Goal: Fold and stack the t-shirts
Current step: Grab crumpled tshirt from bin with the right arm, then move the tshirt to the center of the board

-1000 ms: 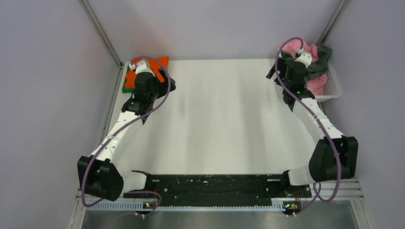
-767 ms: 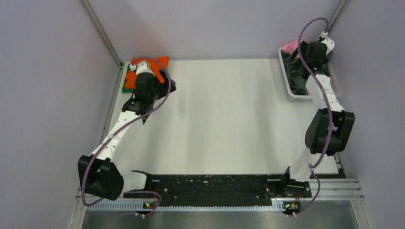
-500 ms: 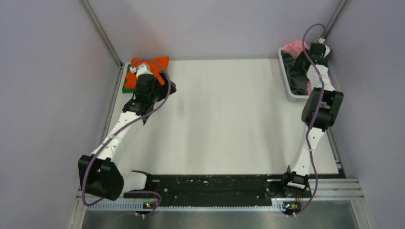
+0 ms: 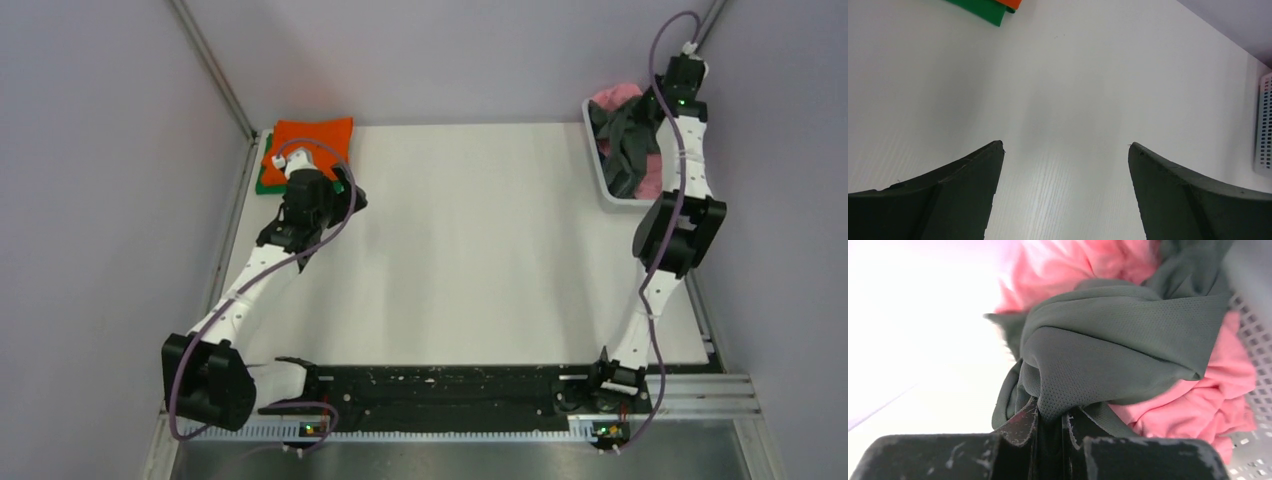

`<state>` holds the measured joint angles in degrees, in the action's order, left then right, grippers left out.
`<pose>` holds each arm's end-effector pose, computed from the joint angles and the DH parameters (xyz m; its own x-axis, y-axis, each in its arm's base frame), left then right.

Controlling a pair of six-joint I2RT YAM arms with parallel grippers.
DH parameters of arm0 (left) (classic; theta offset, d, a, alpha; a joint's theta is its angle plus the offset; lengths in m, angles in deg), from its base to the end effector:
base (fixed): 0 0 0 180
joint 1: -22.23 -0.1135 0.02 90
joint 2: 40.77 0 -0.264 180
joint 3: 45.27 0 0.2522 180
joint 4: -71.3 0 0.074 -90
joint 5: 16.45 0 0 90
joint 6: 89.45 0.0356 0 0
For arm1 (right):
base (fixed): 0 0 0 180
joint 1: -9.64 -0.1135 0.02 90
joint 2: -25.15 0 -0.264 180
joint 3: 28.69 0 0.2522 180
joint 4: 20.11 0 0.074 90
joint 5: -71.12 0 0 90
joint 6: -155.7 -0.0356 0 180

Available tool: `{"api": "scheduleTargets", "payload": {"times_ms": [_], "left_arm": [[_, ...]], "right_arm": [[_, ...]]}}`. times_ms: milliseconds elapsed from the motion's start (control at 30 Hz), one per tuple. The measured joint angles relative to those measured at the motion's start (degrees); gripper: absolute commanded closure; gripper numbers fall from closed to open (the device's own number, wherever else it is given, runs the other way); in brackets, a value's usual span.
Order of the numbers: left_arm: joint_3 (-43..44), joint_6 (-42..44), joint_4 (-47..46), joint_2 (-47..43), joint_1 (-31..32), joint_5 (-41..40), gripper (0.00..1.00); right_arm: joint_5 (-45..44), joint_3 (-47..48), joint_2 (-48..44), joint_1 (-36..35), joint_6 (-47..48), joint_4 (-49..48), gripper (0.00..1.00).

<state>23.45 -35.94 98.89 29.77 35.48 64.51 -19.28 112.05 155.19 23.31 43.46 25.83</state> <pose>0.2731 -0.0586 0.3008 -0.4397 -0.4998 -0.7462 -0.2094 0.8650 -0.4560 0.5122 -0.1248 0.2992 -0.4274 0.4935 -0.7575 0.4361 0.8465 0.3054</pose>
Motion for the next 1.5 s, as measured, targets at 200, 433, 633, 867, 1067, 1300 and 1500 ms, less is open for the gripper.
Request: {"api": "scheduleTargets", "payload": {"times_ms": [200,433,633,867,1067,1300,1500], "left_arm": [[-2.1,0.1,0.0,-4.0,0.0,-1.1,0.01],[-5.1,0.3,0.0,-8.8,0.0,-2.7,0.01],[-7.6,0.2,0.4,-12.4,-0.1,-4.0,0.01],[-9.5,0.2,1.3,-16.7,-0.1,-5.5,0.01],[-9.5,0.2,2.6,-16.8,-0.1,-6.1,0.01],[-9.1,0.4,4.6,-11.8,-0.5,-3.3,0.01],[-7.6,0.2,4.6,-0.6,-0.6,3.2,0.01]], "right_arm": [[5.6,0.3,-14.1,0.0,-0.2,-3.0,1.00],[19.2,3.9,-23.3,-1.4,-4.5,-11.6,1.00],[33.4,6.1,-23.9,-10.9,-6.1,-15.4,1.00],[50.2,2.3,-24.1,-24.0,-4.2,-16.3,1.00],[47.2,-20.1,-26.8,-27.9,6.7,-8.7,0.32],[16.9,-41.3,-26.4,-27.4,14.2,3.5,0.15],[8.3,-47.7,-29.8,-27.4,14.3,1.3,0.15]]}}
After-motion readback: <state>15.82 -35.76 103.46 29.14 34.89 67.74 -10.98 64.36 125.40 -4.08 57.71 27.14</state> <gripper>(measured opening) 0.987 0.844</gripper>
